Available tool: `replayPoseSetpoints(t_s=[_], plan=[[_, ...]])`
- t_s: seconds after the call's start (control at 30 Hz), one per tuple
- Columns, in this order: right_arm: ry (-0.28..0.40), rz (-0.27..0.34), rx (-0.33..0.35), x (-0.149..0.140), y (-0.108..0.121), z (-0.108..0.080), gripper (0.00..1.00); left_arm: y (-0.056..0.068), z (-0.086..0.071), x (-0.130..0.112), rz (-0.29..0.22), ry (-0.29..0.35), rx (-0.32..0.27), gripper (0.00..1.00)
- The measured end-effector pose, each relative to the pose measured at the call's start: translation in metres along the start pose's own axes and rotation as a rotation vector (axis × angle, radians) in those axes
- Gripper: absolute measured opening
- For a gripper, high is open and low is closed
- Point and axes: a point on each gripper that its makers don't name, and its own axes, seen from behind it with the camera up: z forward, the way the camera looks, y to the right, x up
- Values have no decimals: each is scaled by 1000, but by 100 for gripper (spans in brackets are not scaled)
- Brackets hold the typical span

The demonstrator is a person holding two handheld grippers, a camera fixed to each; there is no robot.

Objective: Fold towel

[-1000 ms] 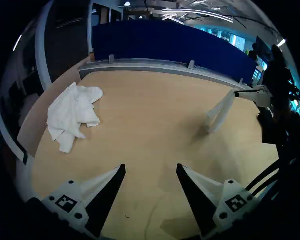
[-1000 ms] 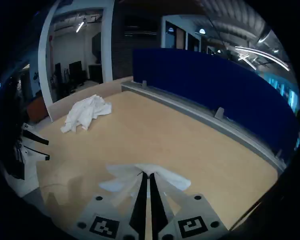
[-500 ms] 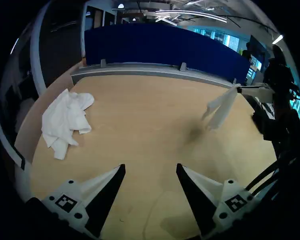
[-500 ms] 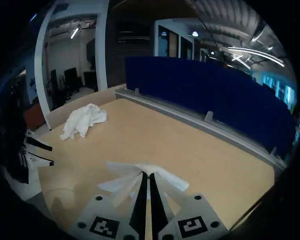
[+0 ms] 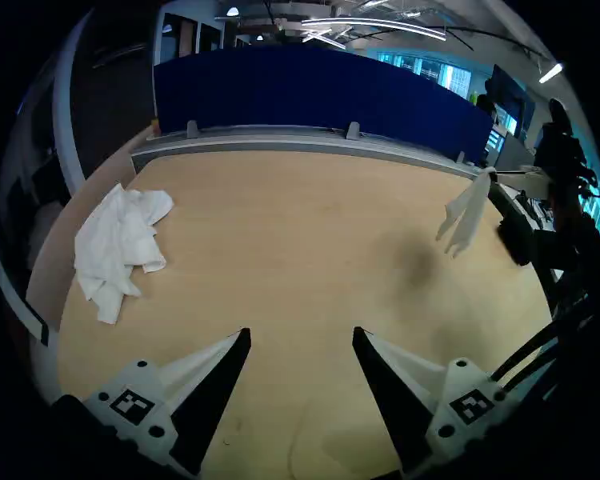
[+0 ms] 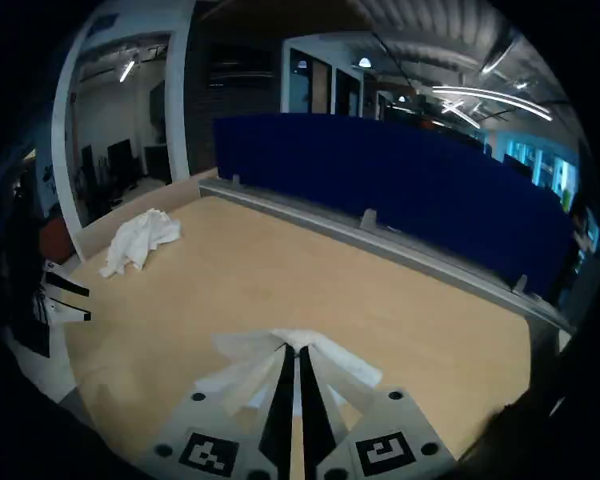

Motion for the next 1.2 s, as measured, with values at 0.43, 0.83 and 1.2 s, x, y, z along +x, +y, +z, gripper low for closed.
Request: replayPoseSetpoints(t_s=[0.43,0.83,1.2], plan=[[-26,46,-65,-29,96,-31,4,24,9,4,-2,-14,7,95],[-62,50,-109,-46,177,-44,4,46,19,9,-3,-26,24,95],[-95,48,-126,-53,225,-39,4,55,20,9,-8,-42,42,94]])
